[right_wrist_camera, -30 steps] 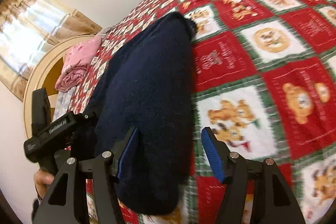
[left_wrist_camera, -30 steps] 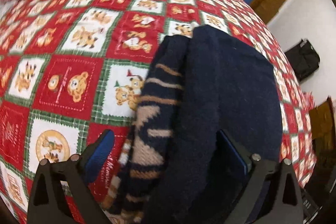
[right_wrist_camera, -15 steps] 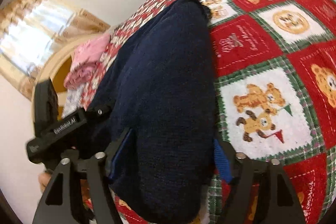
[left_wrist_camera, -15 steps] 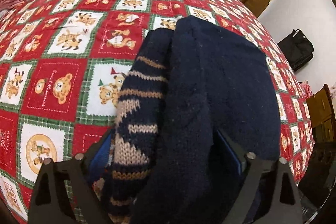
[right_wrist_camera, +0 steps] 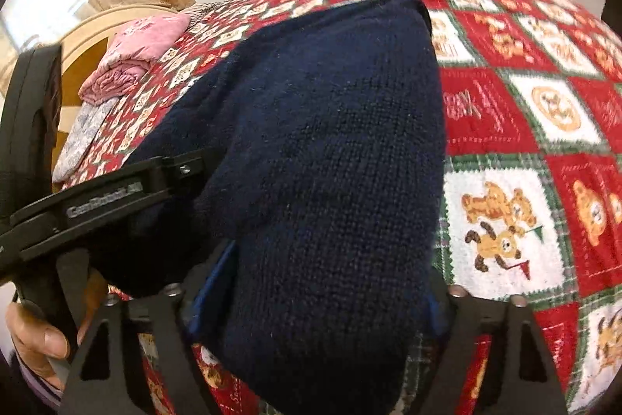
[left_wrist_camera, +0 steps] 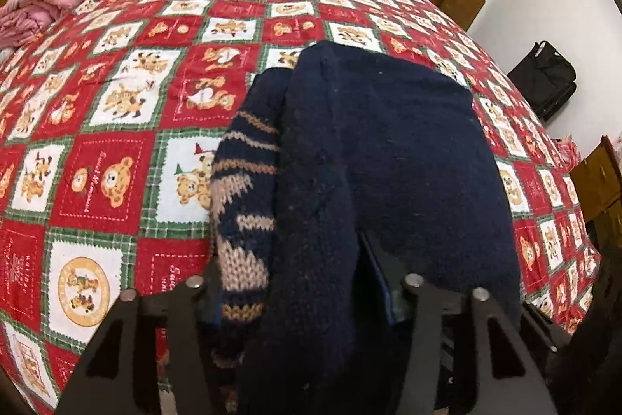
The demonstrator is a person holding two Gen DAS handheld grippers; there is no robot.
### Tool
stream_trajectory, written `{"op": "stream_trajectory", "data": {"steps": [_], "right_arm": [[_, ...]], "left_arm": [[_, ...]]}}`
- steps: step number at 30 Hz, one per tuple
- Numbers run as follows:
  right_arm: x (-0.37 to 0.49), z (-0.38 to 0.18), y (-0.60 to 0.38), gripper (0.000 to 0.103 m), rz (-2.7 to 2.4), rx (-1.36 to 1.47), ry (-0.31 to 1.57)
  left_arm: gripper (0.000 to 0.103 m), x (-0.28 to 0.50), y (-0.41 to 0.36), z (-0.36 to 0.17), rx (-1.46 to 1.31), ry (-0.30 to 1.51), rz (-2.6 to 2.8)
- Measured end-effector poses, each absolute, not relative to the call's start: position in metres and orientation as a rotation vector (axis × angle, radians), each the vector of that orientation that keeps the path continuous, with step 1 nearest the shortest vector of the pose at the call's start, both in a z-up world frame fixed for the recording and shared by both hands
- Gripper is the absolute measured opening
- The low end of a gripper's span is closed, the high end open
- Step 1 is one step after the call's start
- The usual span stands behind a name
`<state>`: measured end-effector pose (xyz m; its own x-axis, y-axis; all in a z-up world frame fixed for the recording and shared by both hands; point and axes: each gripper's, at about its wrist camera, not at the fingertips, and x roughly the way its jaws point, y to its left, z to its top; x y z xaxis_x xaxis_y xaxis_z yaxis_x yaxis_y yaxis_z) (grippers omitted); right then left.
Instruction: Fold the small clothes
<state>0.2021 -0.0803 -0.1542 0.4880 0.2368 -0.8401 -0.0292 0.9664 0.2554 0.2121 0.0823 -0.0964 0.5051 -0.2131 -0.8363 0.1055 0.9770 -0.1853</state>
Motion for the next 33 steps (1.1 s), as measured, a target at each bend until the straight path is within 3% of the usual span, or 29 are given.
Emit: {"op": "stream_trajectory", "data": {"steps": [3, 5, 10, 16, 33], "right_arm": [[0.197, -0.146, -0.08, 0.059, 0.17, 0.185, 1.026], [0.195, -0.144, -0.079, 0.056, 0.169, 0.165, 1.021], [0.187, -0.134, -0.06, 0.043, 0.158, -0.016, 0.962], [0.18, -0.115, -0.072, 0.04, 0.18, 0.067, 0.92], [0.159, -0.03, -0.029, 0.039, 0.323, -0.044, 0.712]], "left_arm": [[0.044, 0.211, 0.083, -0.095, -0.12, 1.02, -0.19], [0.035, 0.209, 0.08, -0.092, -0.099, 1.008, -0.181], [0.029, 0.199, 0.068, -0.085, -0.042, 0.96, -0.136], [0.029, 0.184, 0.071, -0.066, -0.069, 0.905, -0.156], [0.028, 0.157, 0.105, -0.003, -0.2, 0.766, -0.184]]}}
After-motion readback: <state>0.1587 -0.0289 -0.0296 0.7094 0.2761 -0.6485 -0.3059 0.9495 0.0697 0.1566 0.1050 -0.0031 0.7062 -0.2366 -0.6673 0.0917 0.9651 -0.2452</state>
